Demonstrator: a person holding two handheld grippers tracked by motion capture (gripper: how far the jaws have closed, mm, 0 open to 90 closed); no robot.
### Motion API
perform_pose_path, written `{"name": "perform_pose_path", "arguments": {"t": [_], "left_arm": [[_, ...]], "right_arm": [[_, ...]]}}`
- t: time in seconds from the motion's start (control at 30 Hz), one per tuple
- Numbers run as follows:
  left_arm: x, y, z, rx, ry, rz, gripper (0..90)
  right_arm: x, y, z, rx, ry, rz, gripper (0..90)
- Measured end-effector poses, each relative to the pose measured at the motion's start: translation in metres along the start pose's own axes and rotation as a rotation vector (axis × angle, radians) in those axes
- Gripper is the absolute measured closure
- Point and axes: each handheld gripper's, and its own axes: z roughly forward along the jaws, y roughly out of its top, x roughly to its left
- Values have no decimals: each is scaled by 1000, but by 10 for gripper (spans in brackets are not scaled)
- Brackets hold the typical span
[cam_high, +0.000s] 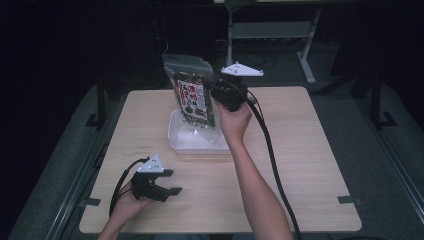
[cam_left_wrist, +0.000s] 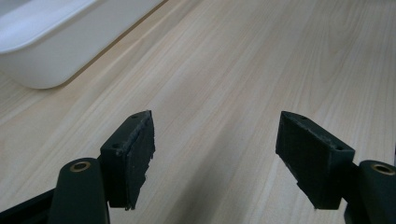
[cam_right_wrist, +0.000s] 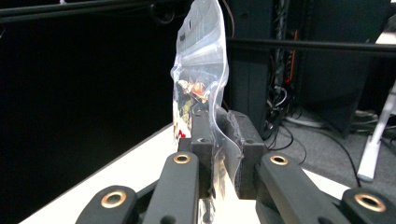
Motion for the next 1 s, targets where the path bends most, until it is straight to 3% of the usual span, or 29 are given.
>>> {"name": "perform_pose_path", "arguments": {"t": [0.47, 0.53, 0.7, 1.0], "left_arm": [[2, -1, -2, -22, -10, -21, 273], [2, -1, -3, -22, -9, -22, 273], [2, -1, -3, -23, -9, -25, 274], [2, -1, -3, -22, -10, -22, 274]], "right_arm": [[1, -37, 14, -66, -33, -3, 813], [3, -43, 14, -90, -47, -16, 814], [7, -54, 17, -79, -59, -46, 814], [7, -68, 5, -121, -53, -35, 808]]}}
